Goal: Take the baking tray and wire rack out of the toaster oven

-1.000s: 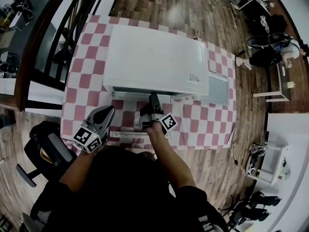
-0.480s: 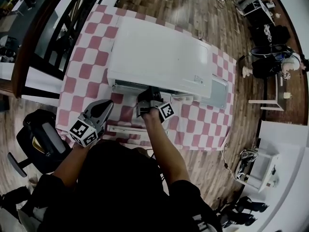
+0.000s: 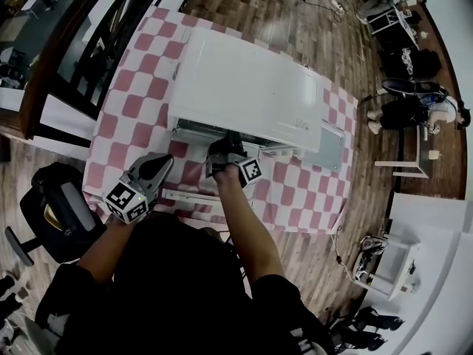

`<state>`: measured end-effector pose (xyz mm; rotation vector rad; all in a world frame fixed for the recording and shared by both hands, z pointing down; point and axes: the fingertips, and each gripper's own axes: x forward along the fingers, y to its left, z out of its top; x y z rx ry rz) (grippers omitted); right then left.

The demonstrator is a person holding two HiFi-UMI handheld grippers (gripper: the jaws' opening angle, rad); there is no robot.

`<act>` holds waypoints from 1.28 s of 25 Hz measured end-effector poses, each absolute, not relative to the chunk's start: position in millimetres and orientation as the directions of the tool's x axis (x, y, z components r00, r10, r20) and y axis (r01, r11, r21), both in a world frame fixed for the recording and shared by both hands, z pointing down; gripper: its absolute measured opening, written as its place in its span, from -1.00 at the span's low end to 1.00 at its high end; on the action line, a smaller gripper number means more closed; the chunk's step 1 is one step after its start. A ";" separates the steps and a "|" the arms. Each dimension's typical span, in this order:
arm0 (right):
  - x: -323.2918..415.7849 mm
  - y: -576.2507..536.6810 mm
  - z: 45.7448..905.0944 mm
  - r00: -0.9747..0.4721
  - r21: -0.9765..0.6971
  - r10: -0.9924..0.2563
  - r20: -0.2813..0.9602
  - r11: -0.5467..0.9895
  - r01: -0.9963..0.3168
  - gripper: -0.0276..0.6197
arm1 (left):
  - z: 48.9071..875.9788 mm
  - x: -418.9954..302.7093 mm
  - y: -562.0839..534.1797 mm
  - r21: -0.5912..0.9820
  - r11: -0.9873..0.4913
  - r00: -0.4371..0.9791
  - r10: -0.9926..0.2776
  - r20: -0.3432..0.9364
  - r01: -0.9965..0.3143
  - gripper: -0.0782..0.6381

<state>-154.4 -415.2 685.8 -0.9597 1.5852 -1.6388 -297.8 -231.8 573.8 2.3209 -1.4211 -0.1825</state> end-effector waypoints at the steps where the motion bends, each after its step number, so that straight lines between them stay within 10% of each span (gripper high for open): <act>1: -154.3 -415.2 685.6 -0.519 -0.998 -0.853 0.061 -0.050 -0.035 -0.91 | 573.6 -297.3 -230.6 0.410 -0.395 0.471 -0.876 0.100 -0.822 -0.80; 32: -141.9 -409.8 681.6 -0.470 -0.999 -0.883 0.015 -0.033 0.031 -0.91 | 568.5 -296.5 -206.3 0.398 -0.396 0.472 -0.874 0.112 -0.827 -0.80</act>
